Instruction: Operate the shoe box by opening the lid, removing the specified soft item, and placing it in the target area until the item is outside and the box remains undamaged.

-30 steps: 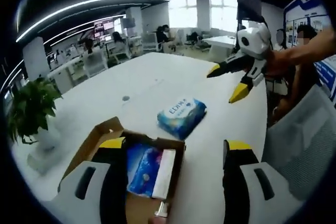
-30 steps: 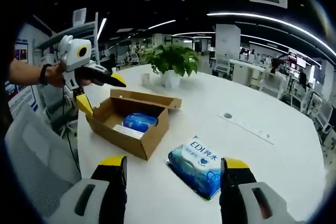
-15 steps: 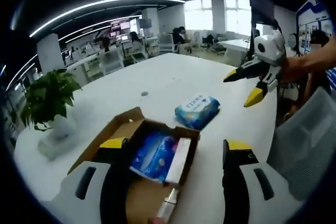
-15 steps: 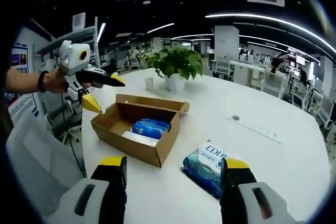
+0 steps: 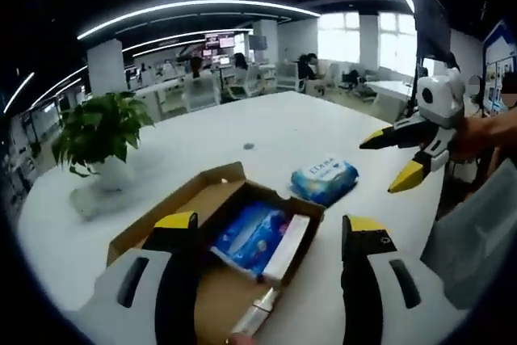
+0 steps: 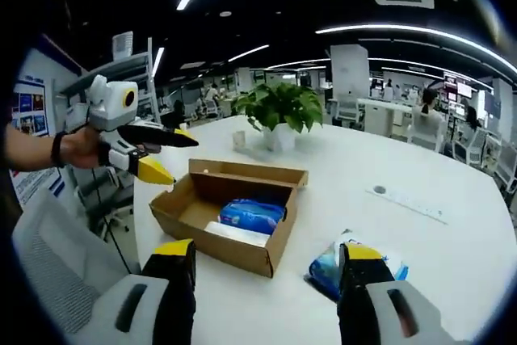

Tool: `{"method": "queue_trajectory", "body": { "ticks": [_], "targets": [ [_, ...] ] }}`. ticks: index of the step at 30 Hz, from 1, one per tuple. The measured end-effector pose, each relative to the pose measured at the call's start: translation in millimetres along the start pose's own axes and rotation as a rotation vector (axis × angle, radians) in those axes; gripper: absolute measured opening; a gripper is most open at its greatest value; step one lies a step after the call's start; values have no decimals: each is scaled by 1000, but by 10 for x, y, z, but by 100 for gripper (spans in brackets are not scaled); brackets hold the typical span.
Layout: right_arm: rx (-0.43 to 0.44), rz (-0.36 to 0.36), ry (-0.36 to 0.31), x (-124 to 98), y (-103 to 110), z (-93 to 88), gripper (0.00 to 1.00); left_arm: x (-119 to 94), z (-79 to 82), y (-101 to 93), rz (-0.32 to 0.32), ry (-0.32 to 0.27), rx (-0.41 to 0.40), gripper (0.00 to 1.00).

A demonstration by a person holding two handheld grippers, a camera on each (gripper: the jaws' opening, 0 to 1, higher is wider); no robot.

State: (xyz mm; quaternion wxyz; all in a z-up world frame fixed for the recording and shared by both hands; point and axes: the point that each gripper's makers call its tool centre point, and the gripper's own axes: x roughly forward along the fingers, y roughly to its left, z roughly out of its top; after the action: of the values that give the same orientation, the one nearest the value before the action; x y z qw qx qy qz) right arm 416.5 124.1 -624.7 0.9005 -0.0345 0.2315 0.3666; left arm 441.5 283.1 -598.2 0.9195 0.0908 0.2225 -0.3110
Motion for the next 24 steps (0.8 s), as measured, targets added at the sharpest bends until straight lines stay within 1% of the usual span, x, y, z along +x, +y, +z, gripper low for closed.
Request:
{"method": "queue_trajectory", "body": {
  "ticks": [2,6,9,13,17,21,24],
  "targets": [
    [2,8,-1,38,19,-1,70,-11,-49,28,7,7,-3,71],
    [7,17,0,63,77,-11,70,-73,-114,116,37,5,-41,71],
    [3,24,16,94,117,-59,70,-115,-152,166,61,3,-78,71],
    [8,31,17,105,171,-72,70,-153,-181,189,83,3,-77,71],
    [-10,38,39,128,235,-110,69,-212,-216,198,94,-6,-93,71],
    [-22,46,49,139,306,-114,69,-300,-289,210,113,-4,-96,71],
    [-37,50,64,158,347,-139,68,-329,-340,201,114,2,-97,71]
  ]
}}
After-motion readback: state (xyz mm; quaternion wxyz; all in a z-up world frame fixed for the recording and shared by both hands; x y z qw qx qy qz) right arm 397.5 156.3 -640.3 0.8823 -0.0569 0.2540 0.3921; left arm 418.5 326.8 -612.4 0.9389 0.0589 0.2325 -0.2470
